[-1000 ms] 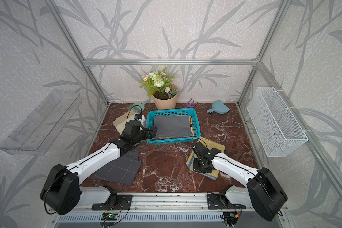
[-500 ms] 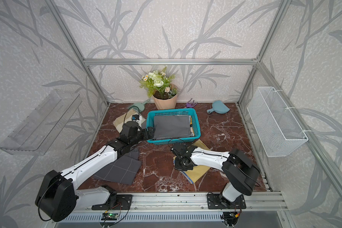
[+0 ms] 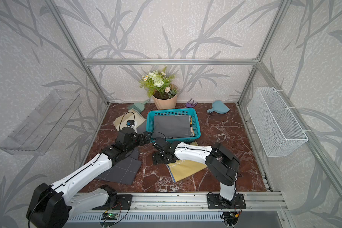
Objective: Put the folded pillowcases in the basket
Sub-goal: Move the pillowcase to the center of the board.
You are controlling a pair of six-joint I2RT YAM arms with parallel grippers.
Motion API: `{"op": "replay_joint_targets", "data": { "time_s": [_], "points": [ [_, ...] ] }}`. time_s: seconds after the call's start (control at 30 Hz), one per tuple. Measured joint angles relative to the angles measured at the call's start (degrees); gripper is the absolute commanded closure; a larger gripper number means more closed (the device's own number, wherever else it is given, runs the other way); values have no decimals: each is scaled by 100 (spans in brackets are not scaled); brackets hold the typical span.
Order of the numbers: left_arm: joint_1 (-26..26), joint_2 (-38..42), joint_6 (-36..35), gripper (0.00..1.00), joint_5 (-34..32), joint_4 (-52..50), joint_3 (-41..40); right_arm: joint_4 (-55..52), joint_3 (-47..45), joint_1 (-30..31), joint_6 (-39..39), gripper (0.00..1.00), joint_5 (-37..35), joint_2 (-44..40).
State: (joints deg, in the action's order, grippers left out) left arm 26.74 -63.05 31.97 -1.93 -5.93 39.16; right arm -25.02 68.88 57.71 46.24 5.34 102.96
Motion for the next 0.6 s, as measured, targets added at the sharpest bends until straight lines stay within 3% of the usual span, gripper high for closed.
{"op": "replay_joint_targets", "data": {
  "time_s": [0.2,0.43,0.6],
  "points": [
    [490,264,444,3,-94,-125,-273,-529,-472,-376,-564,1,-439,-1521],
    [2013,304,1539,3,-98,334,-789,-918,-1829,-2859,-1161,1,-461,-3239],
    [2542,162,2197,1,-136,625,-911,-1130,-2133,-4002,-1519,1,-33,-3407]
  ]
}}
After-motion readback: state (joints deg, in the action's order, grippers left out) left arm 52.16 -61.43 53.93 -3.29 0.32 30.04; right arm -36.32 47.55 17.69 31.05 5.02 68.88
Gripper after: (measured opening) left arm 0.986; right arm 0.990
